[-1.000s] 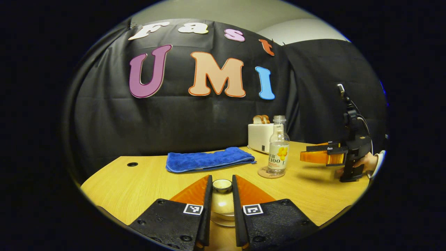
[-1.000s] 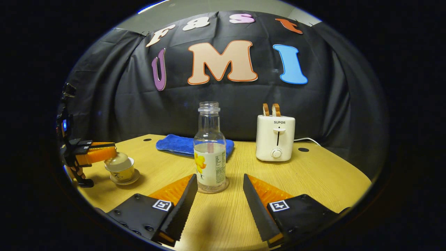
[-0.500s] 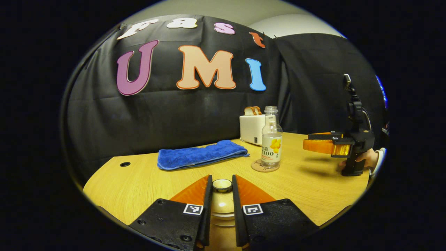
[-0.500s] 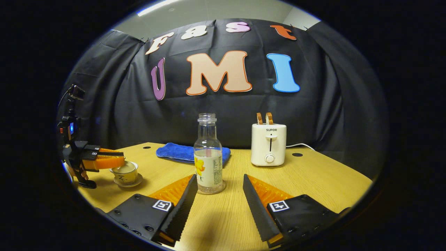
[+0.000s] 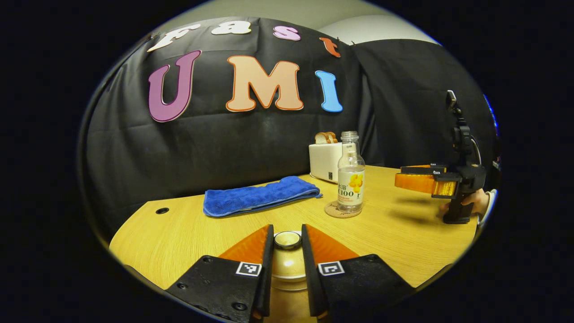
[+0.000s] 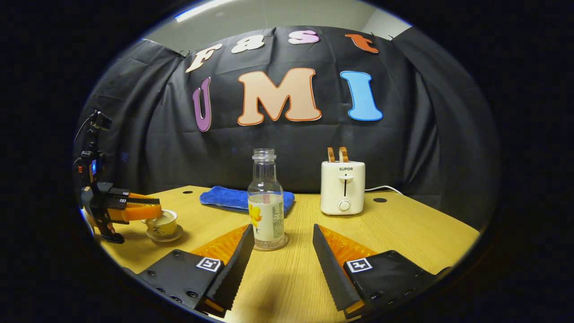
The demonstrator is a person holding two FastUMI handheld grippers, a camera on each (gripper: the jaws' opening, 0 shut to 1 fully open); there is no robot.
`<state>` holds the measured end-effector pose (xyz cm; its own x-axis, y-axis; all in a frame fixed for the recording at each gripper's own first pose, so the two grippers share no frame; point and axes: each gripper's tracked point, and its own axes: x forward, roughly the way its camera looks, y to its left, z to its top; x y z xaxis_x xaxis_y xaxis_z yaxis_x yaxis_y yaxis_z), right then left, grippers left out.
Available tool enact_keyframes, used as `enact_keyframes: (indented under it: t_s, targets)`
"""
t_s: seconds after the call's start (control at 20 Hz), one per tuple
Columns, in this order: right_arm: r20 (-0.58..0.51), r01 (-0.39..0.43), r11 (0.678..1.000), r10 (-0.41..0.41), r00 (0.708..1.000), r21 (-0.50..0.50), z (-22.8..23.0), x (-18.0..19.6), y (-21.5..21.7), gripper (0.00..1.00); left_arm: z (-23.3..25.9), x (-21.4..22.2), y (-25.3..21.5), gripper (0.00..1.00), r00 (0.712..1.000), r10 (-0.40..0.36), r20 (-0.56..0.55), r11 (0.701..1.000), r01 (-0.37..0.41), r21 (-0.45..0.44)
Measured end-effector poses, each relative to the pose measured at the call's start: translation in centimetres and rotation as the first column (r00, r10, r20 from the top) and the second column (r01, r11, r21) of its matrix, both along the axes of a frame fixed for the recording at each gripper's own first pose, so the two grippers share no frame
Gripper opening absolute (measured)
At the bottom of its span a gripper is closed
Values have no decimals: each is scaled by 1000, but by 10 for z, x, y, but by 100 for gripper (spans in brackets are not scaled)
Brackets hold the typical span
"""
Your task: Open the teacup lid with one hand, grasp the water bottle and pour water into the teacup with the other hand; after pouring, place the water bottle on the coaster and then close the teacup lid.
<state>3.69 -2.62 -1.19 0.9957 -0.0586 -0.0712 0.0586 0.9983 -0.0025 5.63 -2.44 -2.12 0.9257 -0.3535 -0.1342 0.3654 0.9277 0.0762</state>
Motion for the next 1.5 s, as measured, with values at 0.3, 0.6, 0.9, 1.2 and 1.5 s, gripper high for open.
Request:
enact_keyframes:
  t_s: [0.3, 0.6, 0.9, 1.2, 1.5]
  targets:
    - [12, 32, 999, -32, 999, -6, 2, -2, -4, 85, 2, 1, 13, 67, 997, 82, 13, 997, -82, -14]
    - [37, 77, 997, -77, 996, -10, 7, -3, -11, 85, 7, -10, 25, 96, 984, 174, 30, 984, -172, -53]
    - [69, 144, 989, -143, 987, -13, 11, -6, -20, 85, 12, -28, 52, 96, 932, 358, 56, 933, -354, -62]
    - [76, 224, 974, -222, 972, -16, 13, -12, -32, 85, 18, -45, 82, 96, 859, 505, 90, 862, -494, -115]
    - [81, 249, 968, -247, 966, -17, 14, -17, -33, 85, 19, -58, 102, 96, 788, 609, 96, 793, -599, -114]
